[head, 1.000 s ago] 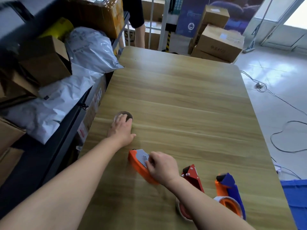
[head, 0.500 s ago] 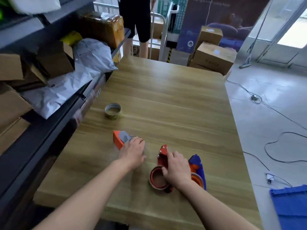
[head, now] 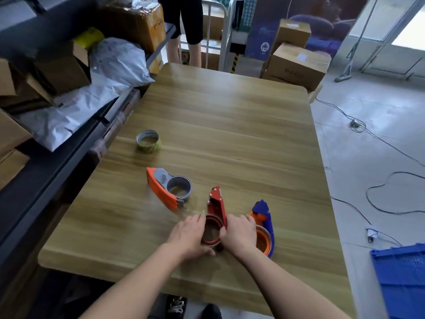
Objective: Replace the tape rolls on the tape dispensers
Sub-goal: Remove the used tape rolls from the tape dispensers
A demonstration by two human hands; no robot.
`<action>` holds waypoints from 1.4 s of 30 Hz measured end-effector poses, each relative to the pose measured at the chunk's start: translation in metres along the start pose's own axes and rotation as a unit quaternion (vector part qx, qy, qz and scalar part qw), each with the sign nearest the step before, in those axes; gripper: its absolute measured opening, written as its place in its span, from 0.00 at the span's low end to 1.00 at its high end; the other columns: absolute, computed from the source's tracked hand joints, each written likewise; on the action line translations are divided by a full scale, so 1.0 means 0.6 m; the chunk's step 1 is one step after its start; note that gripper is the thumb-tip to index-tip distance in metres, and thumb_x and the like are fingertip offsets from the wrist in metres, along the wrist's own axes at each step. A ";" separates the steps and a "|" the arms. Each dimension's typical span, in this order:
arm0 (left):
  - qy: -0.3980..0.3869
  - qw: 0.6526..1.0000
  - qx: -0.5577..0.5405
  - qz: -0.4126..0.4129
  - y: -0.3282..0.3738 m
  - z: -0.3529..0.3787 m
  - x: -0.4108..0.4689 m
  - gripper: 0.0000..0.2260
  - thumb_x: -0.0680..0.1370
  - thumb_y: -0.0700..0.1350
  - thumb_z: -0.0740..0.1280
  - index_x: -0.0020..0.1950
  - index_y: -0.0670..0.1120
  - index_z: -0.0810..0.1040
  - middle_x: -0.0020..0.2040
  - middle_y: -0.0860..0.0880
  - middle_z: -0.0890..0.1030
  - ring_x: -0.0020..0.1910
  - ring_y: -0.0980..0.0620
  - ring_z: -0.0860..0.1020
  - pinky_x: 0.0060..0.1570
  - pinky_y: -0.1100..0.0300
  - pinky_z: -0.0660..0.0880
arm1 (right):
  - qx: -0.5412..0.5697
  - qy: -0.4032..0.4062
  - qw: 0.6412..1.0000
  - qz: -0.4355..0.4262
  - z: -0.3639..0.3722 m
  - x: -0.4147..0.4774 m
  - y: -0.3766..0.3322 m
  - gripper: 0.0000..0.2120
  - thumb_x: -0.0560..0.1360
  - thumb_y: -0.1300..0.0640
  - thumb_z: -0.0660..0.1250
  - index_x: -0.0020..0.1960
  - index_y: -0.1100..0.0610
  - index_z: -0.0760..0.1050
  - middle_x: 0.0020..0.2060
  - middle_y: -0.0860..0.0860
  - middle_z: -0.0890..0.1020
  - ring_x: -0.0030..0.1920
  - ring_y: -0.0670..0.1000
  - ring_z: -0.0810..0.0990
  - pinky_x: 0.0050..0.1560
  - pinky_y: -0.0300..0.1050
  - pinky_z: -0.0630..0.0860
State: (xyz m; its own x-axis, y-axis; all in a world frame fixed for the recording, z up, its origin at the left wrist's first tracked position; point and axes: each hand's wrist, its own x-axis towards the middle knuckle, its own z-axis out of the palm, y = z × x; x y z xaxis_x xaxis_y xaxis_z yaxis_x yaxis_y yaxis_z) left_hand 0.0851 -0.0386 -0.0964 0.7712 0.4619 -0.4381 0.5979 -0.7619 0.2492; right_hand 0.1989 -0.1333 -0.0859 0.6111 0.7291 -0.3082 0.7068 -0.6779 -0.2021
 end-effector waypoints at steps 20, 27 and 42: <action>0.089 0.956 -0.280 0.021 -0.012 -0.087 0.011 0.38 0.61 0.60 0.74 0.68 0.57 0.63 0.58 0.53 0.67 0.57 0.56 0.73 0.60 0.60 0.72 | 0.622 -0.153 0.758 0.121 -0.095 0.029 -0.015 0.20 0.70 0.68 0.63 0.57 0.49 0.72 0.42 0.56 0.82 0.38 0.52 0.76 0.41 0.47 0.73; 0.097 0.956 -0.270 0.058 0.000 -0.145 -0.004 0.40 0.62 0.57 0.75 0.70 0.58 0.61 0.63 0.53 0.69 0.64 0.56 0.70 0.65 0.58 0.69 | 0.707 -0.227 0.661 0.104 -0.141 0.023 -0.012 0.10 0.73 0.70 0.60 0.53 0.64 0.74 0.37 0.55 0.75 0.38 0.52 0.76 0.42 0.45 0.75; 0.338 0.922 -0.104 0.160 0.000 -0.192 -0.054 0.04 0.74 0.36 0.67 0.44 0.41 0.82 0.45 0.45 0.81 0.51 0.46 0.77 0.49 0.53 0.76 | 0.764 -0.218 0.603 0.075 -0.171 0.031 -0.024 0.15 0.72 0.54 0.70 0.57 0.55 0.73 0.40 0.54 0.79 0.42 0.53 0.80 0.49 0.52 0.77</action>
State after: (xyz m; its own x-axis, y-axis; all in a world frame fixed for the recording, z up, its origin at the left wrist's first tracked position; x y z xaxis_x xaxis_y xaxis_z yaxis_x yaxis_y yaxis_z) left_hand 0.0854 -0.0012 0.0173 0.8339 0.4589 0.3067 0.2900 -0.8371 0.4638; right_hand 0.2369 -0.1002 0.0065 0.2402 0.7809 -0.5766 -0.7014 -0.2710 -0.6592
